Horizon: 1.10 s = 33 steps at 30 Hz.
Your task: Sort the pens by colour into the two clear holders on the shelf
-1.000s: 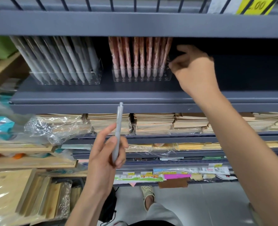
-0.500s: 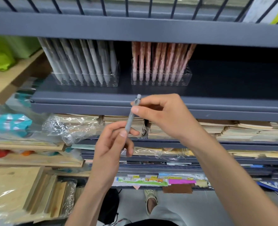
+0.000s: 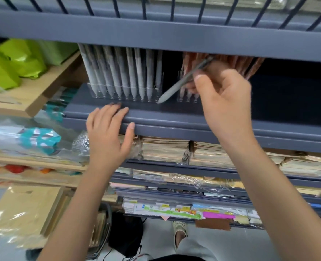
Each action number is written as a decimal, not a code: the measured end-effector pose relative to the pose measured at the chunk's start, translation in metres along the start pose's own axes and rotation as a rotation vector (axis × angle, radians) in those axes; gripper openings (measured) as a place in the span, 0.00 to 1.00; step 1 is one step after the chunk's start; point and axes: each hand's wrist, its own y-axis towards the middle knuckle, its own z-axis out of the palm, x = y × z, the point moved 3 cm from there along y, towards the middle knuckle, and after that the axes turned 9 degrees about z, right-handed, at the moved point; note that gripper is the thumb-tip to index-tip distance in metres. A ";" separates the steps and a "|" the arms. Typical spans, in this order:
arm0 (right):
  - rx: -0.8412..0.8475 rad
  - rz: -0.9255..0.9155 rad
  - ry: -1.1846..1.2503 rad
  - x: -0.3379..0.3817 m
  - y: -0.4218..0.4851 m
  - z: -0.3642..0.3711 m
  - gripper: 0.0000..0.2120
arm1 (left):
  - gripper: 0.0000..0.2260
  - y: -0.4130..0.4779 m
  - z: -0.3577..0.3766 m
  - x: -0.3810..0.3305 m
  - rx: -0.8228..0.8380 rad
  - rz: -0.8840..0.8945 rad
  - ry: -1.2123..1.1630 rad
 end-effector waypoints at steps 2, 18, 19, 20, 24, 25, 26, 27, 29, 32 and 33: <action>-0.100 -0.035 -0.037 0.003 0.005 0.003 0.06 | 0.18 -0.006 0.012 0.005 -0.075 0.051 0.063; -0.006 -0.133 -0.432 0.005 0.055 0.069 0.21 | 0.19 -0.007 0.034 0.016 -0.263 0.127 0.178; 0.000 -0.133 -0.451 0.005 0.057 0.072 0.21 | 0.19 -0.007 0.034 0.016 -0.256 0.128 0.178; 0.000 -0.125 -0.463 0.004 0.060 0.074 0.20 | 0.19 -0.007 0.034 0.016 -0.249 0.129 0.179; -0.018 -0.144 -0.496 -0.002 0.060 0.076 0.15 | 0.19 -0.006 0.033 0.015 -0.236 0.125 0.179; -0.021 -0.163 -0.514 -0.003 0.059 0.077 0.15 | 0.19 -0.006 0.033 0.015 -0.233 0.123 0.175; -0.017 -0.172 -0.523 -0.004 0.058 0.077 0.16 | 0.19 -0.006 0.032 0.015 -0.230 0.122 0.171; -0.011 -0.168 -0.526 -0.007 0.057 0.078 0.17 | 0.19 -0.005 0.031 0.015 -0.225 0.120 0.165; -0.011 -0.144 -0.508 -0.013 0.056 0.079 0.19 | 0.19 -0.006 0.030 0.014 -0.210 0.115 0.154; -0.035 -0.144 -0.404 -0.023 0.048 0.079 0.16 | 0.19 -0.006 0.025 0.012 -0.189 0.103 0.121; -0.042 -0.152 -0.360 -0.027 0.044 0.079 0.14 | 0.19 -0.005 0.023 0.010 -0.182 0.099 0.104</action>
